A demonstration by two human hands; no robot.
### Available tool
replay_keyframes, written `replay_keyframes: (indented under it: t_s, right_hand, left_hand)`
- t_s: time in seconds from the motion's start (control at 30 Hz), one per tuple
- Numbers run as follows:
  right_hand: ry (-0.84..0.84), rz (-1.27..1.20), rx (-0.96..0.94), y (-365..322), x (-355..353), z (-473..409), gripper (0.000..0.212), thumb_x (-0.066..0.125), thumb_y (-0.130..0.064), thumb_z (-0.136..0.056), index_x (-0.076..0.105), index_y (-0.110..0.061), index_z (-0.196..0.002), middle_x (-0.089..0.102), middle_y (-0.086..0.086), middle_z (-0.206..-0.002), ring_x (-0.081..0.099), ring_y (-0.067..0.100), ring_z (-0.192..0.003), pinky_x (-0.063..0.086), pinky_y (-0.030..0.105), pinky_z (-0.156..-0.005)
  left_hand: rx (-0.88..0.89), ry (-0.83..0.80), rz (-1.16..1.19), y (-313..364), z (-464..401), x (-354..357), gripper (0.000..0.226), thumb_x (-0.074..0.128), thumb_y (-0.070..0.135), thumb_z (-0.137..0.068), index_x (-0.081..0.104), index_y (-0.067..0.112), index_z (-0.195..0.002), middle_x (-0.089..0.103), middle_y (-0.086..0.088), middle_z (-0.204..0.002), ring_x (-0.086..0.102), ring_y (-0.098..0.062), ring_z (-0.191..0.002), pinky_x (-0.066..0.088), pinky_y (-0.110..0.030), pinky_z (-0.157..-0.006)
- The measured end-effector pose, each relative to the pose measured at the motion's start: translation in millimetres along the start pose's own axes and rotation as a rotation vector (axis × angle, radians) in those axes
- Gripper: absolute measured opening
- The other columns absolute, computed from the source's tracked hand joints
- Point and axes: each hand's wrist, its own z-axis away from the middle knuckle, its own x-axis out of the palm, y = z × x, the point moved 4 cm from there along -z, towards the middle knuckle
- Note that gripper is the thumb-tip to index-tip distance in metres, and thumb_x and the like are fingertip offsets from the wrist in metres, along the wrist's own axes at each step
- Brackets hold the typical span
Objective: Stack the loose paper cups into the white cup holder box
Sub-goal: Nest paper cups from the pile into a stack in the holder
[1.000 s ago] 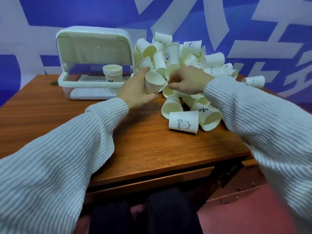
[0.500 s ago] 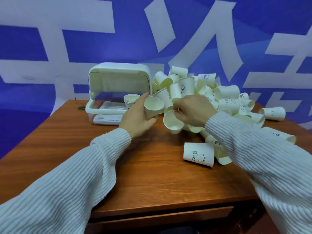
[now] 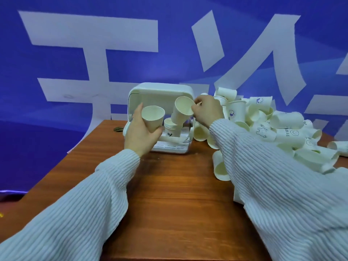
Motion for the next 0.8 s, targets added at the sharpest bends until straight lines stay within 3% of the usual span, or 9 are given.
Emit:
replay_keyframes:
  t_s: [0.1,0.2,0.33,0.43,0.6,0.8]
  right_hand:
    - [0.05,0.01,0.01,-7,17,-5,0.023,0.055,-0.02,-0.097,0.07,-0.019,-0.114,0.069,0.0,-0.102,0.063,0.022,-0.091,0.049,0.033,-0.081]
    - [0.048,0.012,-0.006,-9,35,-6,0.028,0.053,-0.02,-0.097,0.061,-0.022,-0.124,0.072,0.004,-0.103,0.068,0.025,-0.084,0.059,0.042,-0.079]
    - [-0.039,0.104,-0.036,-8,54,-8,0.033,0.054,-0.018,-0.095,0.061,-0.023,-0.127,0.073,0.009,-0.106,0.067,0.03,-0.095,0.056,0.041,-0.081]
    - [-0.081,0.144,-0.024,-9,62,-13,0.03,0.056,-0.017,-0.094,0.071,-0.02,-0.12,0.074,0.012,-0.112,0.067,0.034,-0.103,0.058,0.045,-0.088]
    - [-0.269,0.26,0.002,-8,83,-16,0.02,0.056,-0.011,-0.089,0.074,-0.013,-0.096,0.073,0.014,-0.097,0.067,0.035,-0.087,0.059,0.044,-0.084]
    - [-0.298,0.242,0.03,3,93,-21,0.023,0.055,-0.013,-0.094,0.076,-0.014,-0.103,0.073,0.011,-0.098,0.065,0.032,-0.087,0.051,0.035,-0.076]
  left_hand:
    - [0.004,0.004,0.019,-6,-2,-2,0.106,0.081,0.048,-0.076,0.016,0.034,-0.159,0.048,0.003,-0.152,0.05,-0.028,-0.135,0.048,-0.051,-0.109]
    - [-0.002,-0.002,0.037,-11,-5,-1,0.101,0.082,0.046,-0.078,0.019,0.034,-0.156,0.052,-0.001,-0.147,0.052,-0.03,-0.131,0.049,-0.052,-0.107]
    - [0.012,-0.001,0.033,-15,-11,3,0.095,0.084,0.04,-0.08,0.024,0.031,-0.153,0.053,-0.002,-0.144,0.053,-0.026,-0.128,0.05,-0.051,-0.106]
    - [0.017,0.023,0.042,-15,-20,6,0.094,0.085,0.04,-0.08,0.029,0.026,-0.154,0.048,-0.001,-0.148,0.049,-0.022,-0.132,0.049,-0.048,-0.108]
    - [0.022,0.061,0.091,-10,-39,10,0.093,0.083,0.045,-0.08,0.03,0.029,-0.155,0.051,0.001,-0.147,0.052,-0.022,-0.129,0.052,-0.048,-0.104]
    - [0.05,0.052,0.119,-3,-55,22,0.09,0.082,0.046,-0.077,0.033,0.032,-0.151,0.052,0.005,-0.143,0.054,-0.016,-0.124,0.054,-0.045,-0.101]
